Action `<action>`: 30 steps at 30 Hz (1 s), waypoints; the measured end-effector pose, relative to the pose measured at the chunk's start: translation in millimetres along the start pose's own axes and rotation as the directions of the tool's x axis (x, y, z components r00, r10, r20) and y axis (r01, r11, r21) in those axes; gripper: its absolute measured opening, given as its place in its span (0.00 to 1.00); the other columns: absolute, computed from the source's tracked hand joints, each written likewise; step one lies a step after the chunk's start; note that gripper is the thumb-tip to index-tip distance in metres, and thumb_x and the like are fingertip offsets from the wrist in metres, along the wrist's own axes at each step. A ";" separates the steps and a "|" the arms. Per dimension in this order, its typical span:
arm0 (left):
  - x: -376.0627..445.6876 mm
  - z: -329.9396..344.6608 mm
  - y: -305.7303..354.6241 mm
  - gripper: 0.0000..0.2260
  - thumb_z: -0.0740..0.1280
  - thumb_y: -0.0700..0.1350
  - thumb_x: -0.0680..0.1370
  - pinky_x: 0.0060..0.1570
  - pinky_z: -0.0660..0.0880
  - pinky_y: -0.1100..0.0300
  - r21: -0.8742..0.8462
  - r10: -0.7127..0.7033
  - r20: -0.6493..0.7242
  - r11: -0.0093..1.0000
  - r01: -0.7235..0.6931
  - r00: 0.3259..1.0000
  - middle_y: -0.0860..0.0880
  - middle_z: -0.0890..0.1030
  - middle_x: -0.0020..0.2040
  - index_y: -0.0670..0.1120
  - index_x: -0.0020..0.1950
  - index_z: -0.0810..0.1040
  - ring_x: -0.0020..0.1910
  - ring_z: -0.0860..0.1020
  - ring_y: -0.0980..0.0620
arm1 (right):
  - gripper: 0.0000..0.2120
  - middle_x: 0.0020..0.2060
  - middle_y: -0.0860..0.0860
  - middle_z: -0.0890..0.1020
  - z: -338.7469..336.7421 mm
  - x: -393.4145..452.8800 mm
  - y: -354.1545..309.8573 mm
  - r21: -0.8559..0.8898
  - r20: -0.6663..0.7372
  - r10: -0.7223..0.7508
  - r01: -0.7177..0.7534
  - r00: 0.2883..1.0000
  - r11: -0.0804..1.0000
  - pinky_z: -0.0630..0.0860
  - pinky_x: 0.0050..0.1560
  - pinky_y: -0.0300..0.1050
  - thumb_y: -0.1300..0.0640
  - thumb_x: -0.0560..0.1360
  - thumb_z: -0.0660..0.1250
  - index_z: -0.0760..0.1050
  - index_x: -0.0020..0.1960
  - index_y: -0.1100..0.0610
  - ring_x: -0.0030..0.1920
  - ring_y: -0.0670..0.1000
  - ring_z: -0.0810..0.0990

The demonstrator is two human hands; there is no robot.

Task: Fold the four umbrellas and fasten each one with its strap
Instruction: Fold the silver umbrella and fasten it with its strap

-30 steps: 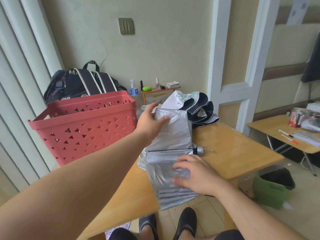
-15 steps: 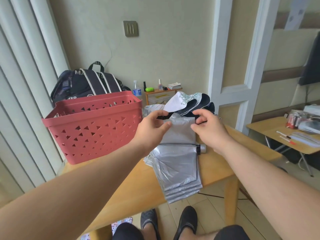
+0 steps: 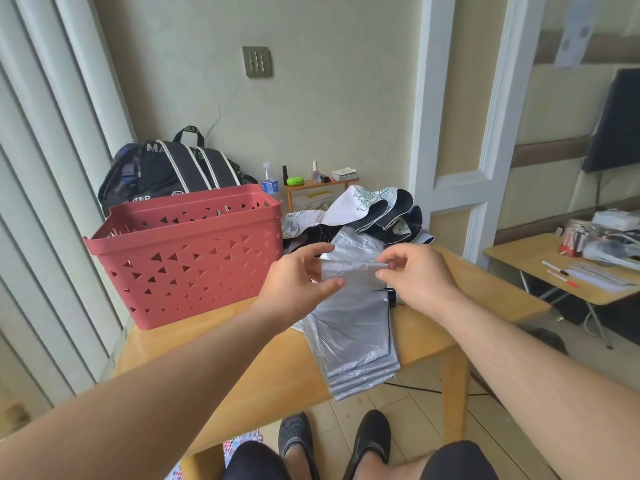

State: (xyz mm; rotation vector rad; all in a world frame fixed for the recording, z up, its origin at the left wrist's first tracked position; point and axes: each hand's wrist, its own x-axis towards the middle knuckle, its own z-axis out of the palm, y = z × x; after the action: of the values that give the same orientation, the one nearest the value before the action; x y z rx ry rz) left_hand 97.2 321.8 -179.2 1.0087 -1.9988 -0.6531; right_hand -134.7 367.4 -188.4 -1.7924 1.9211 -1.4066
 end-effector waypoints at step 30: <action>-44.5 29.2 -50.0 0.06 0.74 0.51 0.77 0.57 0.75 0.61 0.376 0.379 0.418 0.755 -0.537 0.826 0.61 0.85 0.46 0.59 0.52 0.86 0.49 0.80 0.59 | 0.07 0.48 0.38 0.81 30.6 -35.2 31.7 -0.113 0.208 -0.176 0.203 0.962 0.973 0.71 0.52 0.37 0.51 0.81 0.68 0.85 0.50 0.48 0.50 0.38 0.77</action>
State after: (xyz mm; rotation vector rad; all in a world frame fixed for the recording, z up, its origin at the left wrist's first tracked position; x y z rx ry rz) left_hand 110.8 333.8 -249.9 0.6352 -2.6579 -0.0262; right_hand -126.8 376.5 -243.4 -2.1392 1.8214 -1.1223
